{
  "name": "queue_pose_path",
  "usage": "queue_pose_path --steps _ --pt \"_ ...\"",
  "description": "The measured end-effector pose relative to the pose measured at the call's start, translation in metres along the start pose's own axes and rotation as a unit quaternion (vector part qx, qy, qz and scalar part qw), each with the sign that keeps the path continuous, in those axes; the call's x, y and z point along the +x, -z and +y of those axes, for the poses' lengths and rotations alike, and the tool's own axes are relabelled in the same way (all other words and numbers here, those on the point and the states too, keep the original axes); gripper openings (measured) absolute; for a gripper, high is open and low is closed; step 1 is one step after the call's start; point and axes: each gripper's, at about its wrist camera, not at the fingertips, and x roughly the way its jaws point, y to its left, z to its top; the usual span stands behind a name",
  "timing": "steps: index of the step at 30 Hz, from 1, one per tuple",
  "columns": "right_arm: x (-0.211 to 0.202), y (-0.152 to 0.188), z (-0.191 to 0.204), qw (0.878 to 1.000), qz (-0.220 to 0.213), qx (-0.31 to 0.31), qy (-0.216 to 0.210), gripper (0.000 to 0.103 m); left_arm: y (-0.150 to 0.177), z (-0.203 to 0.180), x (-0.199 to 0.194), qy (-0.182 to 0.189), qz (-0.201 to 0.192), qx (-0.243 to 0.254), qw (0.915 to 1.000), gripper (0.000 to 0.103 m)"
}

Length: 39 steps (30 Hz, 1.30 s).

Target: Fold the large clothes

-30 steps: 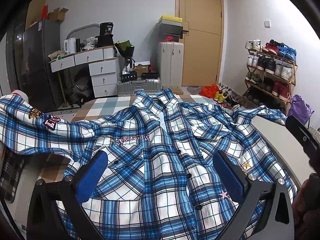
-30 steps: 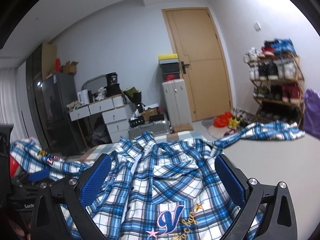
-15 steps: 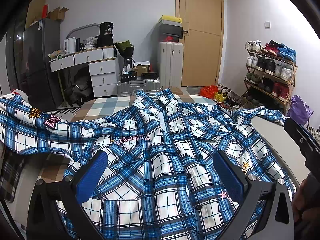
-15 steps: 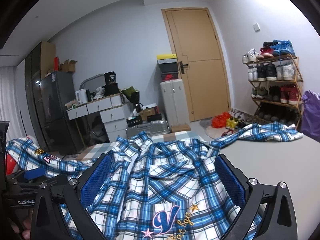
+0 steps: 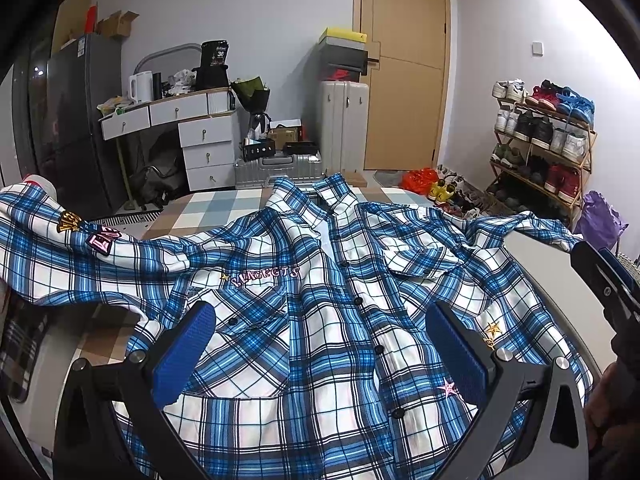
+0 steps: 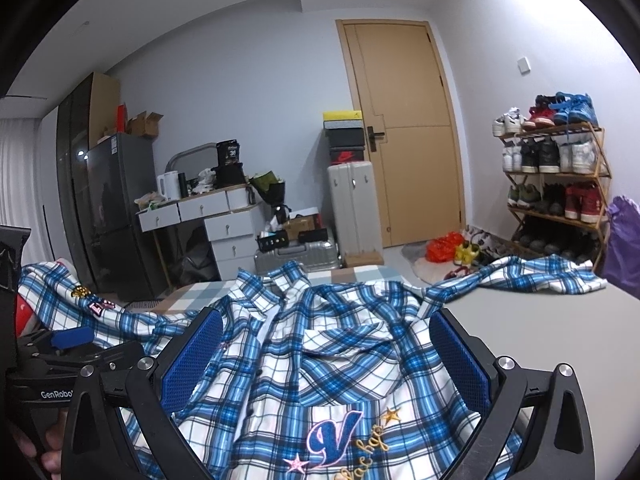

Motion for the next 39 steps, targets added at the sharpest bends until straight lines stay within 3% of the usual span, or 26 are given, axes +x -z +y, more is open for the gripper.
queue_pose_path --steps 11,20,23,27,31,33,35,36,39 --pt "0.002 0.002 0.004 1.000 0.010 -0.007 -0.010 0.103 0.001 -0.004 0.004 0.015 0.012 0.007 0.9998 0.102" --pt "0.011 -0.013 -0.012 0.998 0.049 0.029 -0.034 0.103 0.005 -0.009 0.014 0.031 0.038 0.019 0.9986 0.102" --pt "0.021 -0.035 -0.044 0.996 0.076 0.034 -0.033 0.103 0.009 -0.011 0.021 0.042 0.060 0.028 0.9969 0.102" --pt "0.046 -0.077 -0.117 0.991 0.121 0.024 0.044 0.103 0.015 -0.012 0.028 0.060 0.088 0.045 0.9933 0.102" --pt "0.083 -0.103 -0.226 0.974 0.166 0.046 0.150 0.103 0.020 -0.010 0.033 0.053 0.094 0.070 0.9917 0.102" --pt "0.103 -0.100 -0.281 0.961 0.195 0.085 0.179 0.103 0.020 -0.008 0.037 0.048 0.098 0.077 0.9910 0.102" --pt "0.126 -0.085 -0.344 0.939 0.239 0.161 0.189 0.100 0.020 -0.006 0.044 0.044 0.107 0.077 0.9903 0.102" --pt "0.134 -0.075 -0.369 0.927 0.257 0.195 0.193 0.091 0.020 -0.004 0.047 0.044 0.111 0.075 0.9899 0.102" --pt "0.153 -0.047 -0.419 0.886 0.304 0.287 0.203 0.079 0.020 -0.002 0.056 0.044 0.130 0.070 0.9880 0.102"
